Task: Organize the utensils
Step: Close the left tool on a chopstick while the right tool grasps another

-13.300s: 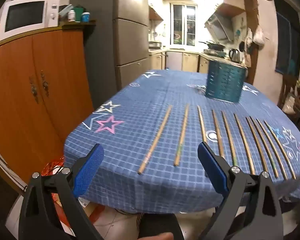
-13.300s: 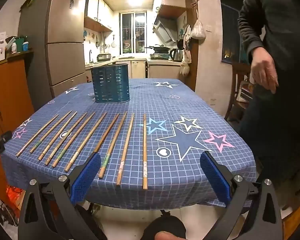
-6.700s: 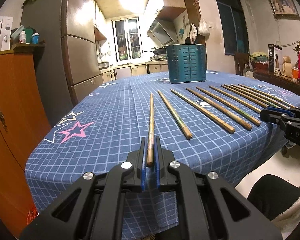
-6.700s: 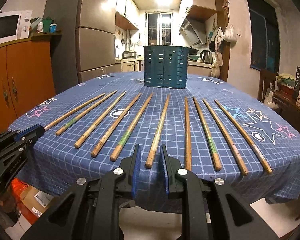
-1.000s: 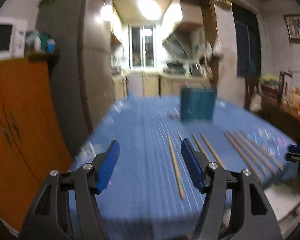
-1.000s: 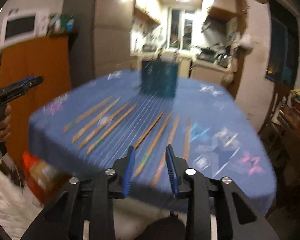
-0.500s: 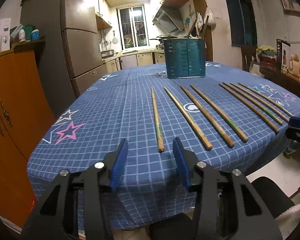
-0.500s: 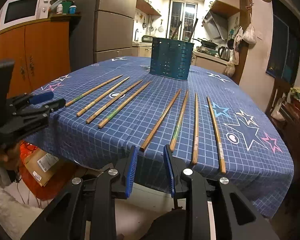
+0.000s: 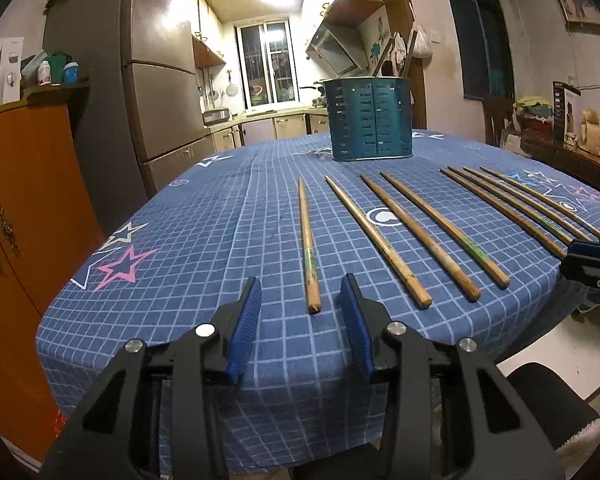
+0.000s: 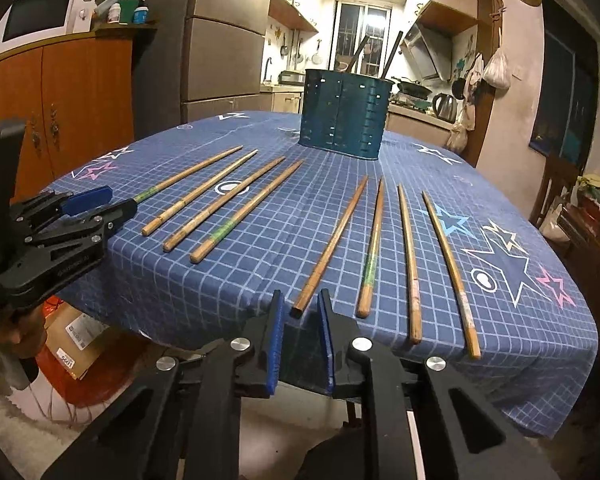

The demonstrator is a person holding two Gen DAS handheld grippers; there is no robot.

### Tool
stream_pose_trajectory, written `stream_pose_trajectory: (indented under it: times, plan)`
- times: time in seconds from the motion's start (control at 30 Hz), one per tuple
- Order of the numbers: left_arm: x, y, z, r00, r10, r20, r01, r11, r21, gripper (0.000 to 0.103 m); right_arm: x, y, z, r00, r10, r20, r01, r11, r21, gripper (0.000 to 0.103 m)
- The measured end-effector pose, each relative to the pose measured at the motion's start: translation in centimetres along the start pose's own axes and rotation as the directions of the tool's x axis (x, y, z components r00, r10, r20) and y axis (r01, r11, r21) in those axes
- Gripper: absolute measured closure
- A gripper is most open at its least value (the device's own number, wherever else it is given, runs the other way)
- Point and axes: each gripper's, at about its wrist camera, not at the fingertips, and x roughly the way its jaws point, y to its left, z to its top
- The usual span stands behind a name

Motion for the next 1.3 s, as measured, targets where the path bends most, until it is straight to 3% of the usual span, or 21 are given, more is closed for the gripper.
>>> stream_pose_trajectory:
  times: [0.13, 0.7, 0.9, 1.13, 1.3]
  plan:
    - [-0.1, -0.1, -0.3, 1.0, 0.005, 0.018, -0.005, 1.0, -0.004, 0.063, -0.1, -0.2, -0.2, 1.0, -0.006, 0.017, 0.006, 0.999, 0.04, 0.09]
    - [-0.3, -0.9, -0.9, 0.997, 0.01, 0.072, -0.011, 1.0, 0.014, 0.071, 0.8, 0.0, -0.1, 0.996, -0.065, 0.061, 0.06, 0.995, 0.08, 0.09]
    - [-0.4, -0.7, -1.0, 0.996, 0.011, 0.094, -0.012, 1.0, 0.004, 0.069, 0.6, 0.0, -0.7, 0.992, -0.074, 0.106, 0.064, 0.993, 0.098, 0.089]
    - [-0.4, -0.2, -1.3, 0.993, -0.012, 0.116, 0.016, 1.0, -0.027, 0.069, 0.6, 0.4, -1.5, 0.982, -0.106, 0.156, 0.093, 0.991, 0.094, 0.089]
    - [-0.1, -0.1, -1.0, 0.994, -0.051, 0.093, 0.053, 0.999, -0.012, 0.076, 0.5, 0.4, -1.4, 0.982, -0.12, 0.148, 0.104, 0.988, 0.112, 0.089]
